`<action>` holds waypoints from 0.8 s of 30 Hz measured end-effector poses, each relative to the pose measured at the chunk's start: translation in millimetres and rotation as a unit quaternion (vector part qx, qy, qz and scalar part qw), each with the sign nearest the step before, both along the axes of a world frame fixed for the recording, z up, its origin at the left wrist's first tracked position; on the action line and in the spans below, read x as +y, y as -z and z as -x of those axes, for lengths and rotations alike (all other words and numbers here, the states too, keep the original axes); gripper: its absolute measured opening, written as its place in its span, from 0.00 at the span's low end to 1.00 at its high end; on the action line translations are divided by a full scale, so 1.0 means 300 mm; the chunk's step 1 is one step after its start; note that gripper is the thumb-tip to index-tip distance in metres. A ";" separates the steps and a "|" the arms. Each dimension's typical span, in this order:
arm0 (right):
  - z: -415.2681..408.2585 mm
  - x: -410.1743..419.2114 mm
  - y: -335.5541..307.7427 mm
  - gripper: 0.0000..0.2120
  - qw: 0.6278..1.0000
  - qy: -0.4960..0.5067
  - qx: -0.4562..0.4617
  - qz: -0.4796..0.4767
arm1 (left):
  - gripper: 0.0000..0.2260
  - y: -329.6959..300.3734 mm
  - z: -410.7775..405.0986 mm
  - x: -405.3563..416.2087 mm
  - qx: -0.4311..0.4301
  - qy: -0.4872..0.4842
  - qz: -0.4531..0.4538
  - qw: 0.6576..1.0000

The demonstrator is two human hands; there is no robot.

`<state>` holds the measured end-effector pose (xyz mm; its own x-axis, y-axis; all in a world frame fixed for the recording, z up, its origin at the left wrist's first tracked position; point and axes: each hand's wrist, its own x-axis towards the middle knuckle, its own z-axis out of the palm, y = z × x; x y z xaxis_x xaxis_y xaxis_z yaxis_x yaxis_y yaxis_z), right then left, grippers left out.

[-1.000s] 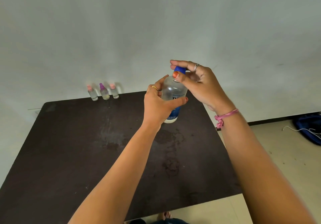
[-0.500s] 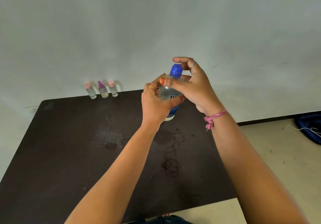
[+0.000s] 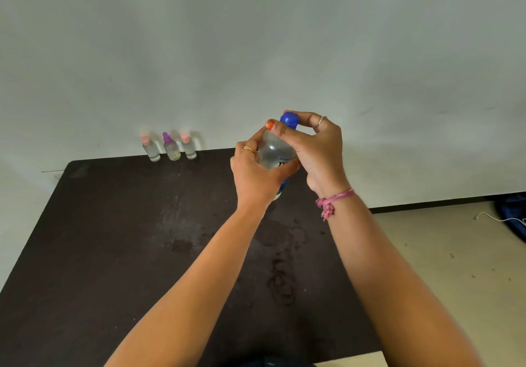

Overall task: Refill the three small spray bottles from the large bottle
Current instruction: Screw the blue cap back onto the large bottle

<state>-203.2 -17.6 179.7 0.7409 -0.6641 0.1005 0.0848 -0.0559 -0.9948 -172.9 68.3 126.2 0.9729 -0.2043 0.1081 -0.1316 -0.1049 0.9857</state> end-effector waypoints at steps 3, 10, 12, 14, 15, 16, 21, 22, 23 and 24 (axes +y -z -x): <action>-0.045 0.008 0.019 0.16 0.999 0.013 0.006 0.036 | 0.37 0.009 -0.030 -0.005 -0.002 -0.001 -0.005 1.000; -0.100 -0.080 0.089 0.33 0.982 -0.165 0.061 -0.074 | 0.36 0.025 -0.127 0.007 0.031 0.023 0.013 0.999; -0.104 -0.100 0.117 0.36 0.972 -0.204 0.059 -0.104 | 0.36 0.040 -0.154 0.014 0.041 0.033 0.010 0.999; -0.106 -0.112 0.143 0.35 0.967 -0.223 0.058 -0.111 | 0.36 0.059 -0.174 0.018 0.056 0.045 0.004 0.997; -0.107 -0.116 0.155 0.33 0.965 -0.228 0.063 -0.110 | 0.37 0.069 -0.182 0.021 0.065 0.052 0.004 0.997; -0.109 -0.119 0.167 0.33 0.964 -0.231 0.073 -0.107 | 0.37 0.075 -0.188 0.022 0.074 0.059 0.006 0.996; -0.140 -0.135 0.227 0.31 0.963 -0.216 0.143 -0.071 | 0.37 0.121 -0.223 0.010 0.082 0.091 -0.001 0.992; -0.150 -0.138 0.239 0.31 0.966 -0.203 0.148 -0.059 | 0.37 0.133 -0.230 0.005 0.082 0.095 -0.005 0.992; -0.160 -0.142 0.250 0.32 0.970 -0.187 0.151 -0.044 | 0.36 0.146 -0.237 0.001 0.082 0.097 -0.008 0.992; -0.169 -0.145 0.259 0.32 0.973 -0.172 0.153 -0.027 | 0.35 0.158 -0.245 -0.002 0.081 0.100 -0.013 0.992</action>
